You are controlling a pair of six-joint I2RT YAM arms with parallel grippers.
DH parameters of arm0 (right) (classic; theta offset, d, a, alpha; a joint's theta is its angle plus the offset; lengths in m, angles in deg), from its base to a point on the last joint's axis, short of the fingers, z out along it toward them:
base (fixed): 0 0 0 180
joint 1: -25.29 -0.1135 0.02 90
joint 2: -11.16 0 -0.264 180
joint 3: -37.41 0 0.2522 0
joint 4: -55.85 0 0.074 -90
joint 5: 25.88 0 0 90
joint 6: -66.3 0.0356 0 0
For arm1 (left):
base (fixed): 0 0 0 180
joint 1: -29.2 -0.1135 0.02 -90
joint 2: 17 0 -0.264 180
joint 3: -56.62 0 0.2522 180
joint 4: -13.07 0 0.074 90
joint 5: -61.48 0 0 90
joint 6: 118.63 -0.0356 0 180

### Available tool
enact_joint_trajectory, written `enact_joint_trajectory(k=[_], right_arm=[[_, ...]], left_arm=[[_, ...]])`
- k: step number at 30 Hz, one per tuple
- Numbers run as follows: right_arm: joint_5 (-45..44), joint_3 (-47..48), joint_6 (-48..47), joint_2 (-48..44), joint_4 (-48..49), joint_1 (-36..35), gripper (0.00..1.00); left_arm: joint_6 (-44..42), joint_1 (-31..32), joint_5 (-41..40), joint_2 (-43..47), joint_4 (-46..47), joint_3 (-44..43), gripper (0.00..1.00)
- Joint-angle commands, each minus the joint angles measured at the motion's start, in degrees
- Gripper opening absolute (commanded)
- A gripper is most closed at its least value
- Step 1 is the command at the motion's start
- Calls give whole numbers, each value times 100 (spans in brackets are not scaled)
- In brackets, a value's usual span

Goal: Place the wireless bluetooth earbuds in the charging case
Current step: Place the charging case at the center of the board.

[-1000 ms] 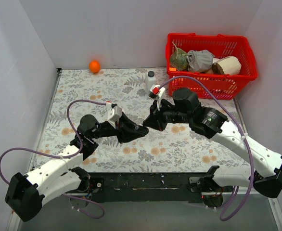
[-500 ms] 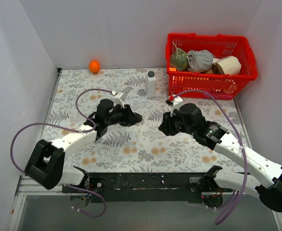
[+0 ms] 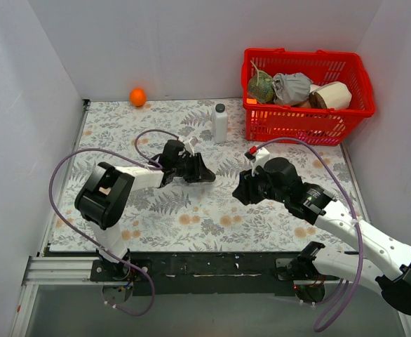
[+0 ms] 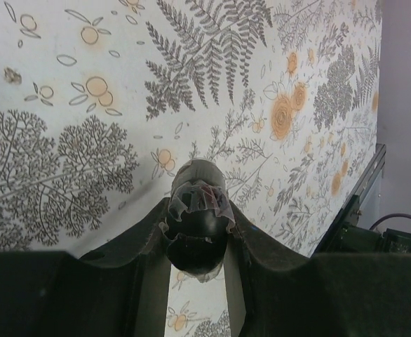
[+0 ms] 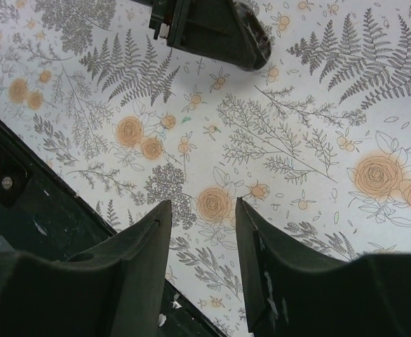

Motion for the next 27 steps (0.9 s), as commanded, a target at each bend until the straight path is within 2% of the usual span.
enact_joint_trajectory(k=[1,5,6,8,9,13,14,18,27], right_arm=[[-49,-115,-68,-117,117,21,50],[-234,-106,-112,-161,91,21,50],[-234,-89,-129,-153,82,21,51],[-251,-71,-156,-144,64,21,51],[-251,-54,-165,-135,38,21,51],[-348,8,-182,-109,-15,21,51],[-365,8,-182,-109,-24,21,51],[-374,8,-173,-118,-67,29,52],[-409,52,-165,-109,-76,21,52]], left_arm=[[-76,-21,-64,-261,-142,-344,7],[-216,-12,-345,-410,-528,-423,14],[-260,-12,-398,-446,-616,-484,22],[-356,-3,-512,-507,-757,-494,28],[-366,-3,-548,-499,-784,-476,34],[-427,-12,-697,-481,-889,-423,44],[-445,-12,-758,-455,-959,-432,55],[-638,-3,-978,-254,-1257,-423,60],[-972,-152,-1628,695,-1979,-160,64]])
